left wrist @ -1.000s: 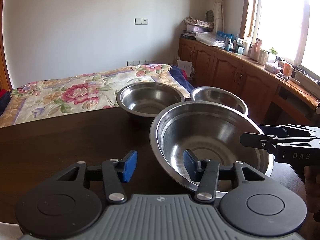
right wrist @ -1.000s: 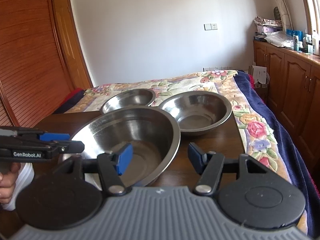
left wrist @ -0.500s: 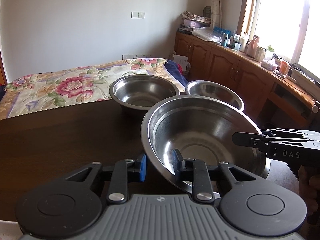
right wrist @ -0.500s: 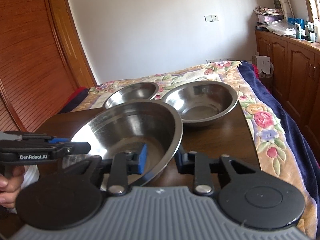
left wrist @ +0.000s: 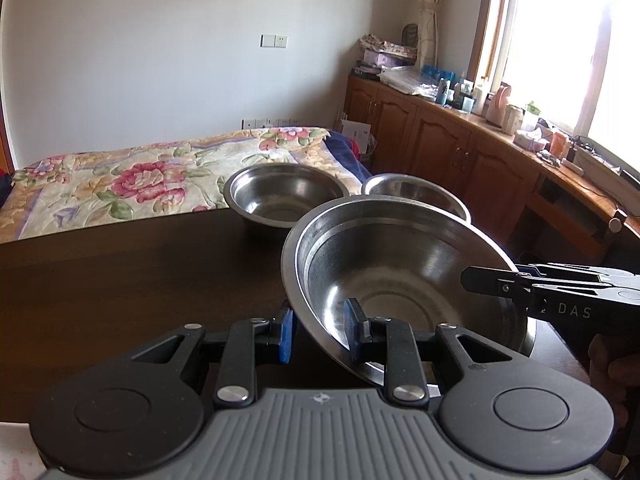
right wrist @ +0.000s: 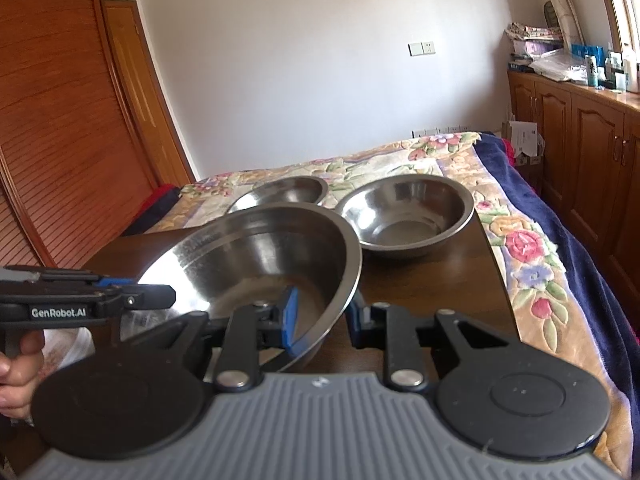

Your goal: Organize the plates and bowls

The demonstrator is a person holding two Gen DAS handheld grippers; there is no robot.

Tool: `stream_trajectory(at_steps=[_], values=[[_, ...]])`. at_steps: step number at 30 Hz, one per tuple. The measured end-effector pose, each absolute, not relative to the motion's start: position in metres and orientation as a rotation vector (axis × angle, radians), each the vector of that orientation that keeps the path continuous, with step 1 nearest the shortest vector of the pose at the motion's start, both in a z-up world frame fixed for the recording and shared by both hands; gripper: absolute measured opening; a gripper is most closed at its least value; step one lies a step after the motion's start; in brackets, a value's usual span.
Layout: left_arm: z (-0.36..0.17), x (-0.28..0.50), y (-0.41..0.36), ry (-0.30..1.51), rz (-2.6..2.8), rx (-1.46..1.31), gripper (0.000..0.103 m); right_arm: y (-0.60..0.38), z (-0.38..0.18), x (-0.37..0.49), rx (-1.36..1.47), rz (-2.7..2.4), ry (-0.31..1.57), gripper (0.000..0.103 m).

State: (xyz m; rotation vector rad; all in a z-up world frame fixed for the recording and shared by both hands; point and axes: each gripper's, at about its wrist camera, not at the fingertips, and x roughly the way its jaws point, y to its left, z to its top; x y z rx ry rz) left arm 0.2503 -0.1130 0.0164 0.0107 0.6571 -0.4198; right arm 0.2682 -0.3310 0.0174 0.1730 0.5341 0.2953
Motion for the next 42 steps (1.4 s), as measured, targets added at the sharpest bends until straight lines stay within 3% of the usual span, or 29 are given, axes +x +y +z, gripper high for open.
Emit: stream_trajectory(at_steps=[27,42], values=[[0.035,0.204,-0.089,0.585,-0.419,0.022,0.054,-0.310,0.033,0.230,0.143,0.319,0.496,0.028],[0.013,0.172,-0.066,0.598,-0.396,0.008,0.054,-0.292,0.012,0.211,0.147,0.348,0.537,0.028]])
